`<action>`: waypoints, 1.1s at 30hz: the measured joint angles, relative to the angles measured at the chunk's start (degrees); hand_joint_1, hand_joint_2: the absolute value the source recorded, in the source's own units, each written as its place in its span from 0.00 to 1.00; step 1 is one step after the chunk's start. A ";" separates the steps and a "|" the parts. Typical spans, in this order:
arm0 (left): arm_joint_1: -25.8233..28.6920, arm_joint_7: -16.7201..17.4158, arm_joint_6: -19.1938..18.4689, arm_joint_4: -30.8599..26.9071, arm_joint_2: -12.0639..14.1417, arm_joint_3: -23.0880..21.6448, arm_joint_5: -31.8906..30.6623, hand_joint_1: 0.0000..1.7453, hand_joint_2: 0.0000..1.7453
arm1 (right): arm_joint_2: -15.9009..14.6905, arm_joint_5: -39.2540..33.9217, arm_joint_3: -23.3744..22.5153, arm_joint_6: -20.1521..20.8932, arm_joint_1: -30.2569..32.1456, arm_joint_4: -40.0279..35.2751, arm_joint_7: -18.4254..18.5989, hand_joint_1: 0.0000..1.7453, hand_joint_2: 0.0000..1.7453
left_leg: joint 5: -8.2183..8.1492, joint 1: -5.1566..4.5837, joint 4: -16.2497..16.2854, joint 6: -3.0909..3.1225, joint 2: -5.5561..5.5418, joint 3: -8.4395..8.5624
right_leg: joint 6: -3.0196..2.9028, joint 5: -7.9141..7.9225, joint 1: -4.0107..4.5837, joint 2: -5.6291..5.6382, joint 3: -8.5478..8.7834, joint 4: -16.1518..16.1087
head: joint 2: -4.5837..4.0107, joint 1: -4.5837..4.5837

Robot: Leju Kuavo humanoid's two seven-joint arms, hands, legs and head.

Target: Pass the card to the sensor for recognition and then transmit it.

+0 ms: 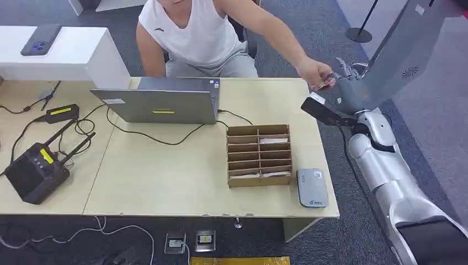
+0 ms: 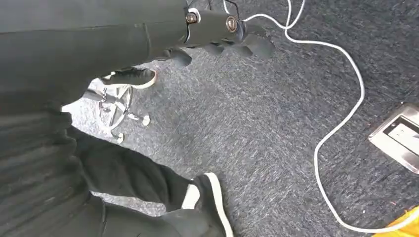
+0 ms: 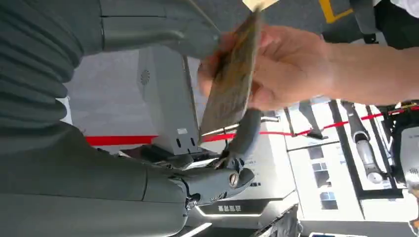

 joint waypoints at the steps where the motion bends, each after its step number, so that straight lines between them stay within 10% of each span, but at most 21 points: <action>1: 0.06 0.00 0.00 0.00 0.04 0.09 0.00 0.00 1.00 | 0.19 -0.06 0.04 -0.52 -0.13 0.56 -0.04 0.00 1.00 | 0.00 0.00 0.00 0.00 0.00 0.00 | 0.00 0.00 0.00 0.00 0.00 0.00 | 0.00 0.02; 11: 1.55 0.07 0.15 0.00 0.04 0.55 -0.48 0.00 1.00 | 1.05 -6.85 0.59 -2.38 -0.80 1.96 -1.68 0.00 1.00 | 0.00 0.00 0.01 0.00 0.02 0.03 | 0.00 0.00 0.00 0.05 -0.02 -0.01 | 0.00 0.00; 22: 1.98 0.07 -1.42 0.02 0.09 1.25 -1.99 0.00 1.00 | -1.31 -31.07 -2.08 14.60 4.07 -17.72 2.53 0.00 1.00 | 0.00 0.00 0.01 0.00 0.04 0.08 | 0.00 0.01 0.00 0.07 -0.02 -0.01 | 0.00 0.02; 33: 2.76 -0.37 -1.09 0.04 0.11 2.91 -1.20 0.00 1.00 | -3.67 -34.66 -3.61 21.64 11.79 -34.52 5.44 0.00 1.00 | -0.01 0.00 0.01 -0.01 0.06 0.07 | -0.01 0.00 0.00 0.09 -0.02 -0.02 | 0.00 0.02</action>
